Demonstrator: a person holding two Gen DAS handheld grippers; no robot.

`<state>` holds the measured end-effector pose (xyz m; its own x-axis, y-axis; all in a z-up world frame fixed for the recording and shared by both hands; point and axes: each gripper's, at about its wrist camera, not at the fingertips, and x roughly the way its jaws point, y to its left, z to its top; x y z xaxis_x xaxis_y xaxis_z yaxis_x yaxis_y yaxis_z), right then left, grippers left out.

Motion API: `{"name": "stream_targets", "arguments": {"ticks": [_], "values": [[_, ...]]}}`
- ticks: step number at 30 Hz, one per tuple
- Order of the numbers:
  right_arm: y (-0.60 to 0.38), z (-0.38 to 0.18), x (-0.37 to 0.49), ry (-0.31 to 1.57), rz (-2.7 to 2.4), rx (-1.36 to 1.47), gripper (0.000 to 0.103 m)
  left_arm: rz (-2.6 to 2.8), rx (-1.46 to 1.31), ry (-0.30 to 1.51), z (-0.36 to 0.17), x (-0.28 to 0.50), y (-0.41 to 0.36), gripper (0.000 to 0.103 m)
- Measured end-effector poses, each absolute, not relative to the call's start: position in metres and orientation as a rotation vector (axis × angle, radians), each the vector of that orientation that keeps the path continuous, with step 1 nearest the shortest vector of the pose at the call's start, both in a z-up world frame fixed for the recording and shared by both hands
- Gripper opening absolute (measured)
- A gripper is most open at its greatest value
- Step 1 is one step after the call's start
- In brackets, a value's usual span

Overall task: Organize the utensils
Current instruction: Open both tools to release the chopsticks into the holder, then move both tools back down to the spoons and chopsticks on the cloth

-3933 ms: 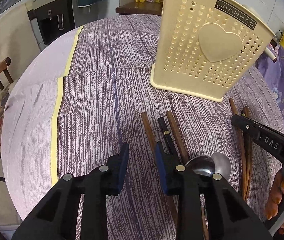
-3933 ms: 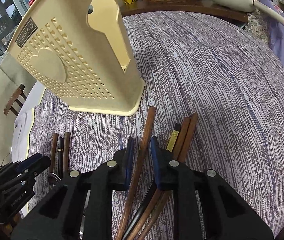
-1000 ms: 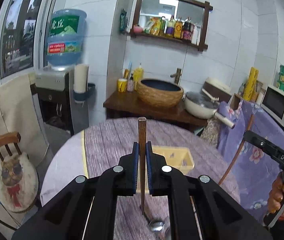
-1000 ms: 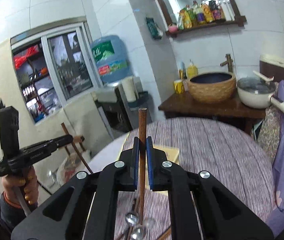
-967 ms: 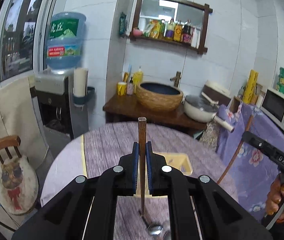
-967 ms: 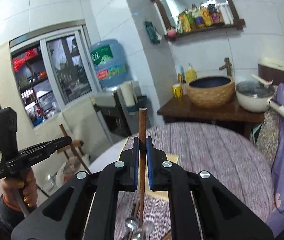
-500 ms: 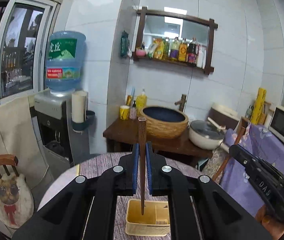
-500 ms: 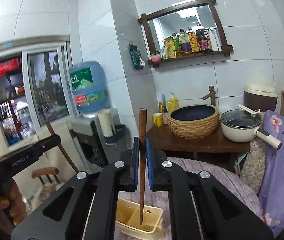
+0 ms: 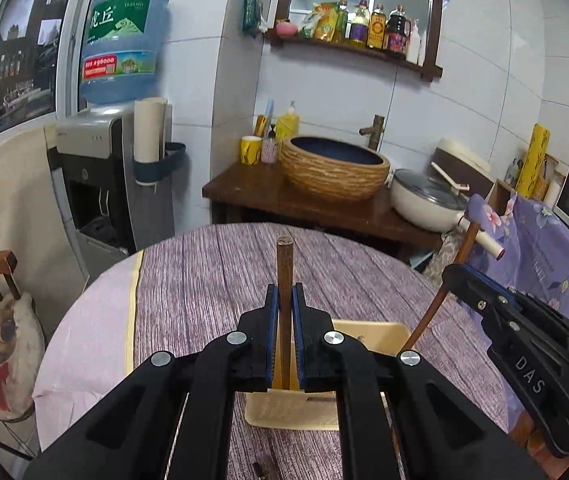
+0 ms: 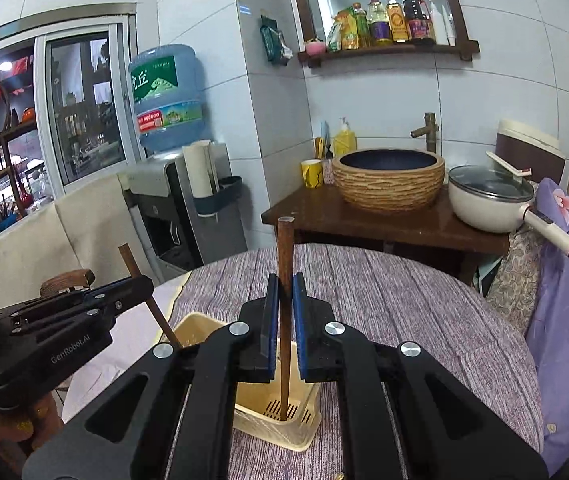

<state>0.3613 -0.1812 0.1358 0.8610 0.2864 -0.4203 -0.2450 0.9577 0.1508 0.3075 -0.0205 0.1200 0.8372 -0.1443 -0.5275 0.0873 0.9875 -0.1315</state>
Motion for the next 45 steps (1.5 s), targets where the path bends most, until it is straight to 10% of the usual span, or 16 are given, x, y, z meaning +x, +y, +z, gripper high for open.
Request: {"name": "stream_targets", "arguments": {"ticks": [6, 9, 14, 22, 38, 45], "values": [[-0.180, 0.131, 0.358, 0.455, 0.289, 0.100, 0.009, -0.127, -0.079, 0.564, 0.115, 0.305, -0.023, 0.008], [-0.183, 0.132, 0.350, 0.426, 0.282, 0.107, 0.047, -0.137, -0.067, 0.557, 0.118, 0.301, -0.024, 0.010], [-0.192, 0.139, 0.327, 0.379, 0.283, 0.122, 0.060, -0.158, -0.095, 0.488, 0.126, 0.278, -0.015, 0.057], [-0.219, 0.118, 0.283, 0.469, 0.239, 0.150, 0.073, -0.139, -0.108, 0.495, 0.105, 0.229, 0.006, 0.086], [-0.230, -0.015, 0.223, 0.780, 0.148, 0.082, 0.075, -0.076, -0.080, 0.759, -0.007, 0.185, 0.019, 0.074], [-0.229, -0.042, 0.225, 0.879, 0.143, 0.123, 0.055, -0.081, -0.043, 0.795, -0.029, 0.174, 0.007, 0.067]]}}
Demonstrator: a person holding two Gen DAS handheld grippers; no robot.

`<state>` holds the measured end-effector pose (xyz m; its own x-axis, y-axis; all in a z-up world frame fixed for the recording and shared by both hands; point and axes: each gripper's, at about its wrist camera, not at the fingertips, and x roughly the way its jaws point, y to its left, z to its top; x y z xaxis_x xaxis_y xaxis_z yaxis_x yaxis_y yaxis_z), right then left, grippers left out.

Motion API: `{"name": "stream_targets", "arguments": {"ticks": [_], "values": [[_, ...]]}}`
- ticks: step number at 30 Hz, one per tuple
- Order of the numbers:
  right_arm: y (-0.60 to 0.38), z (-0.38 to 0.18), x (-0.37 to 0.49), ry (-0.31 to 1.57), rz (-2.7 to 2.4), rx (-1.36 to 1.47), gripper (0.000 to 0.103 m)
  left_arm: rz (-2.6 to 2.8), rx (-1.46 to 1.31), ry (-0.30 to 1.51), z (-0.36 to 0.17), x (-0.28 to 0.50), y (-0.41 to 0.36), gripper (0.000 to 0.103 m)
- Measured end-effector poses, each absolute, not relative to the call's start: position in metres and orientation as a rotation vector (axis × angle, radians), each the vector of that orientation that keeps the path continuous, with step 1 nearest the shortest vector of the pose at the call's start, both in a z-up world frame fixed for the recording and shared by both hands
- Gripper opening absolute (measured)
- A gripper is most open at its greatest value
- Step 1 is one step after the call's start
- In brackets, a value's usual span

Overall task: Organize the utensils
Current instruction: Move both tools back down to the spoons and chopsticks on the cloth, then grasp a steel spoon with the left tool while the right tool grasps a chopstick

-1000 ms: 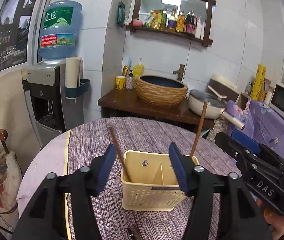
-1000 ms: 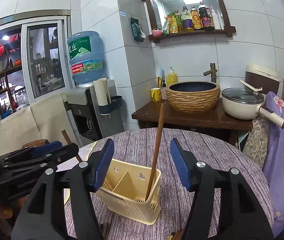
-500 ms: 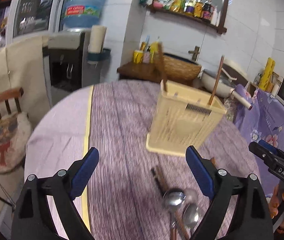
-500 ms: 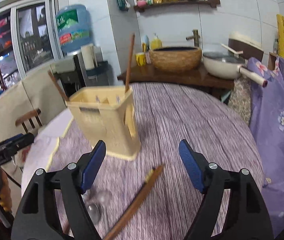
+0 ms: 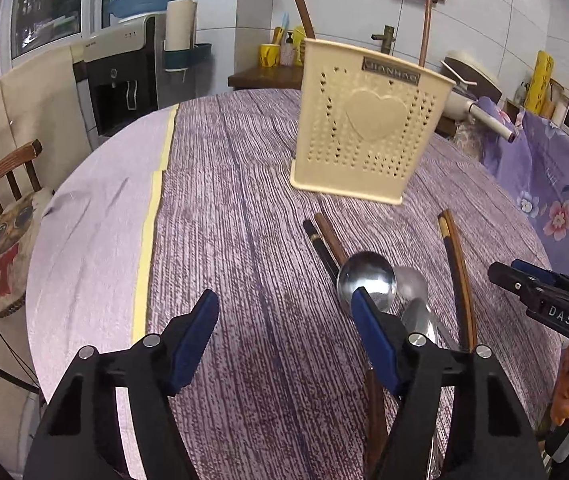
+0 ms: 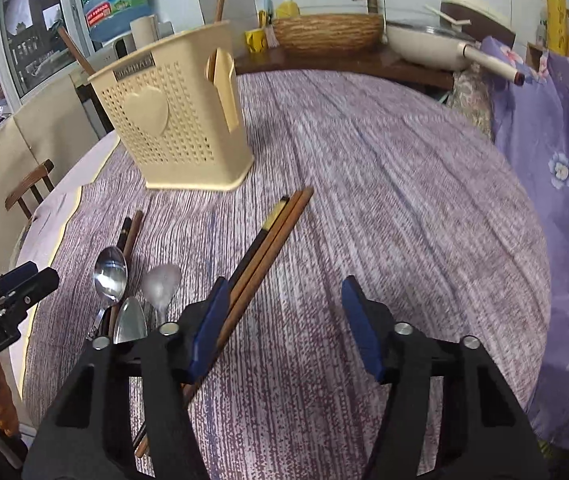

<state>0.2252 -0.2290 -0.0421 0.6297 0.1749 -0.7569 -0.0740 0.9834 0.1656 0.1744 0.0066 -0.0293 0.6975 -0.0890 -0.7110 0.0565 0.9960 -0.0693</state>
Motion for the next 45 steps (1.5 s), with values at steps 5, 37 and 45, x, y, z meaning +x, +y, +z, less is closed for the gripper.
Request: {"name": "stream_targets", "arguments": {"ticks": [5, 37, 45], "values": [[-0.214, -0.052, 0.230, 0.914, 0.158, 0.122, 0.053, -0.090, -0.035, 0.816, -0.038, 0.173, 0.001, 0.066], [-0.252, -0.059, 0.263, 0.939, 0.038, 0.043, 0.032, -0.112, 0.011, 0.838, -0.040, 0.187, -0.026, 0.062], [-0.248, -0.061, 0.265, 0.921, 0.023, 0.030, 0.032, -0.104, 0.015, 0.846, -0.039, 0.203, -0.045, 0.062]]}}
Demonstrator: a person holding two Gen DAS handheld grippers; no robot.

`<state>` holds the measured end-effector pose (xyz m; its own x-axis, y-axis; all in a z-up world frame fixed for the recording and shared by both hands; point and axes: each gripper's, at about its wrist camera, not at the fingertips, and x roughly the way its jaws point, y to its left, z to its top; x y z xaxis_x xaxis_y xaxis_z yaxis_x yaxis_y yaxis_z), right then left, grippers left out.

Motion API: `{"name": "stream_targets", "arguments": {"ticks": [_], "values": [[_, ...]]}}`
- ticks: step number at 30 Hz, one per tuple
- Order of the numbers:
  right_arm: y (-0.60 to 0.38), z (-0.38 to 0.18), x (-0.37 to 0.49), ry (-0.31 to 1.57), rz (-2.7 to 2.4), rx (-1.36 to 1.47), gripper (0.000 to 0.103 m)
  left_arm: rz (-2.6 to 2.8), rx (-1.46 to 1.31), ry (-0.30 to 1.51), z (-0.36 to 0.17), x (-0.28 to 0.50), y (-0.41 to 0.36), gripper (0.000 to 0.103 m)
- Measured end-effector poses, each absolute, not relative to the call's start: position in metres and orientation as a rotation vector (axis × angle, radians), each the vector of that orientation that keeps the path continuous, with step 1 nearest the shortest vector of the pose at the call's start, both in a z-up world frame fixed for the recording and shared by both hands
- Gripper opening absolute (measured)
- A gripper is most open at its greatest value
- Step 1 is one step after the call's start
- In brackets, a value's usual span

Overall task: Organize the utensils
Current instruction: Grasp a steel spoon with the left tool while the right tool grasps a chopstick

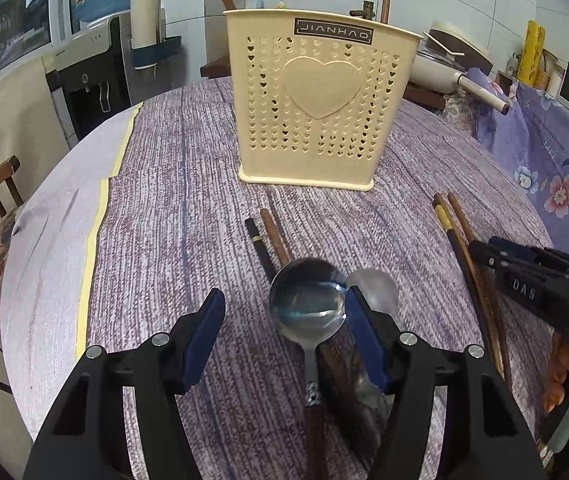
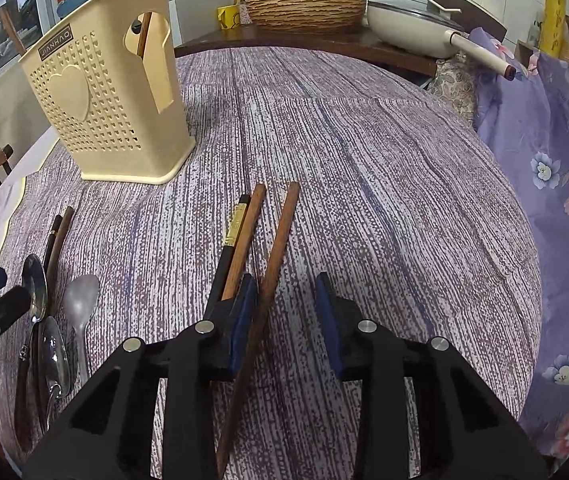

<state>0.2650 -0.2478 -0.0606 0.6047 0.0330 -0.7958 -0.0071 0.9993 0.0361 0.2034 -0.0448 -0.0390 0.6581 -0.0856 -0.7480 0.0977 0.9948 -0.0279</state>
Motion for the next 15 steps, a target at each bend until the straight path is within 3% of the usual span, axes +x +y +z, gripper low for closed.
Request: {"name": "stream_targets", "arguments": {"ticks": [12, 15], "values": [[-0.247, -0.060, 0.267, 0.922, 0.023, 0.040, 0.032, -0.045, 0.084, 0.867, -0.050, 0.210, -0.064, 0.067], [-0.245, -0.060, 0.272, 0.926, 0.016, 0.032, 0.032, -0.039, 0.077, 0.877, -0.051, 0.211, -0.063, 0.057]]}}
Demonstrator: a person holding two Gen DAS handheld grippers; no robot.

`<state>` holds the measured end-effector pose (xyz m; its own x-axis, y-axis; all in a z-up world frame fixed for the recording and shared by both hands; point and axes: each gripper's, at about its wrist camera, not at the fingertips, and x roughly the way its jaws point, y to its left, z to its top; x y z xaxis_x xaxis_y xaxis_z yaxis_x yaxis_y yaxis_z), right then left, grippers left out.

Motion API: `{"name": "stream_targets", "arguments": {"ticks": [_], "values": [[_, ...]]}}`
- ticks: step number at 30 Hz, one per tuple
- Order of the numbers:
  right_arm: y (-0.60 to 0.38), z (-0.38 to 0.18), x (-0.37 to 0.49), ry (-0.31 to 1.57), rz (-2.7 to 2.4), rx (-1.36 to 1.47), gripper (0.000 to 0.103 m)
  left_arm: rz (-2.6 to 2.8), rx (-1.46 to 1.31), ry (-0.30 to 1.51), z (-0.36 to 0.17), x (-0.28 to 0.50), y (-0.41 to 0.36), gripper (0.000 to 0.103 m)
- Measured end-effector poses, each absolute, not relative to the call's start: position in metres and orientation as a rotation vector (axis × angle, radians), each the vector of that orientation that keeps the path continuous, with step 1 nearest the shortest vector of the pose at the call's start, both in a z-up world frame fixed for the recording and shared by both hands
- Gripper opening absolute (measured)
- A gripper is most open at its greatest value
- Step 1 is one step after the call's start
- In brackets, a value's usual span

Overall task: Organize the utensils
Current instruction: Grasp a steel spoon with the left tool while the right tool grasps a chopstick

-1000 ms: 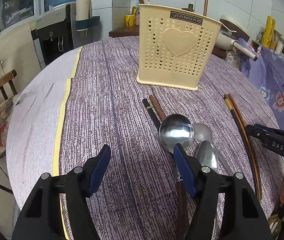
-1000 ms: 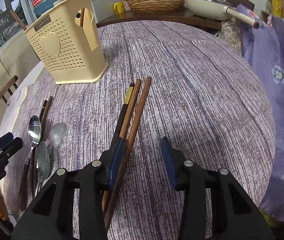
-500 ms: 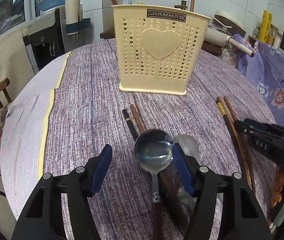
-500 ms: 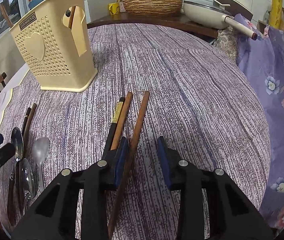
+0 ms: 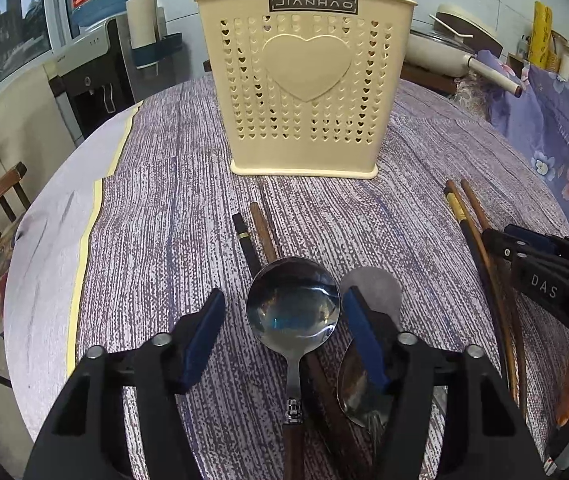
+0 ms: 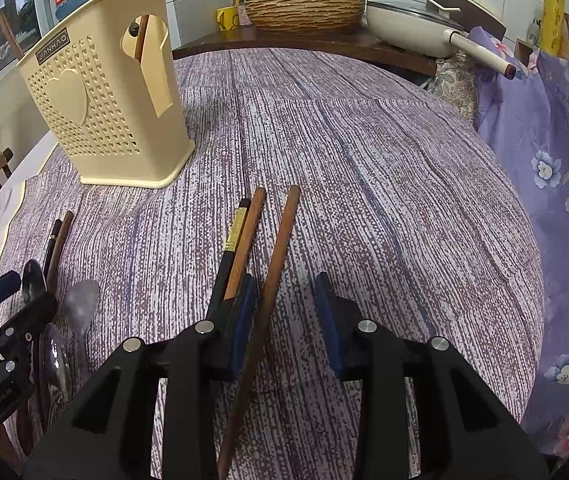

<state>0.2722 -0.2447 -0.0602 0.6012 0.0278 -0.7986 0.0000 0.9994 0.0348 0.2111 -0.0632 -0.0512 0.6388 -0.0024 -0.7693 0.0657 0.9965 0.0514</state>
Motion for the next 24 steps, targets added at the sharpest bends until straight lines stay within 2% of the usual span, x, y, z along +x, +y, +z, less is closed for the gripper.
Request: {"name": "stream_targets", "arguments": {"ticks": [4, 9, 20, 24], "values": [[-0.240, -0.060, 0.282, 0.935, 0.009, 0.021, 0.032, -0.029, 0.078, 0.868, -0.049, 0.210, -0.065, 0.047], [-0.235, -0.059, 0.299, 0.947, -0.005, 0.020, 0.029, -0.020, 0.075, 0.873, -0.049, 0.212, -0.066, 0.047], [-0.232, -0.059, 0.317, 0.955, -0.015, 0.019, 0.010, -0.037, 0.061, 0.875, -0.044, 0.214, -0.063, 0.047], [-0.236, -0.059, 0.319, 0.954, -0.007, 0.031, 0.010, -0.050, 0.056, 0.865, -0.039, 0.215, -0.062, 0.047]]}}
